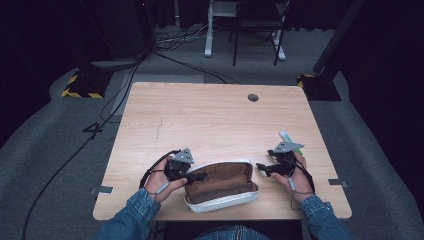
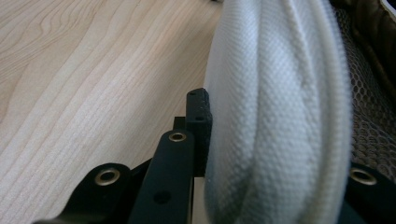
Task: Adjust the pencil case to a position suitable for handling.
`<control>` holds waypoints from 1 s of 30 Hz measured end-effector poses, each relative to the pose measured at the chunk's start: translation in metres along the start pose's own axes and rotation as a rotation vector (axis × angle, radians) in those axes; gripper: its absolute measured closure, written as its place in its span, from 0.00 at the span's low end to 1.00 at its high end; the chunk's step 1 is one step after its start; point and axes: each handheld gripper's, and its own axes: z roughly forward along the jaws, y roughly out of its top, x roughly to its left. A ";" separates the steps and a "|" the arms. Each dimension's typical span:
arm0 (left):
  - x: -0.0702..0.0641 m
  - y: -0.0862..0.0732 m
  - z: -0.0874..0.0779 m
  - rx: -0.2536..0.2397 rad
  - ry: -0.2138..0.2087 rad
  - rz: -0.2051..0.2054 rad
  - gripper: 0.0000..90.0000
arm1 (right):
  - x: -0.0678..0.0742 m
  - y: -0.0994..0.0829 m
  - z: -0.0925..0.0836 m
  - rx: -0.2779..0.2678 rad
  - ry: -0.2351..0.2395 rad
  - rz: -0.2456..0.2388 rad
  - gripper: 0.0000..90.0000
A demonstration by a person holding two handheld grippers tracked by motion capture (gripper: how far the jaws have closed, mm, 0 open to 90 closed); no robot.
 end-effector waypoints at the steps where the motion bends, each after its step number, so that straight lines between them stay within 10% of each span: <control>1: 0.001 -0.001 0.001 0.001 0.005 0.005 0.91 | 0.000 0.000 0.000 -0.001 -0.001 0.001 0.24; 17: 0.010 -0.011 0.005 0.049 0.067 0.009 0.89 | 0.000 -0.002 -0.002 -0.001 -0.006 0.004 0.24; 24: 0.012 -0.011 0.005 0.010 0.114 -0.004 0.46 | 0.000 -0.002 -0.002 -0.003 -0.010 0.011 0.24; 30: 0.009 -0.011 -0.002 -0.027 0.156 0.001 0.32 | 0.000 -0.002 -0.003 -0.002 -0.022 0.030 0.26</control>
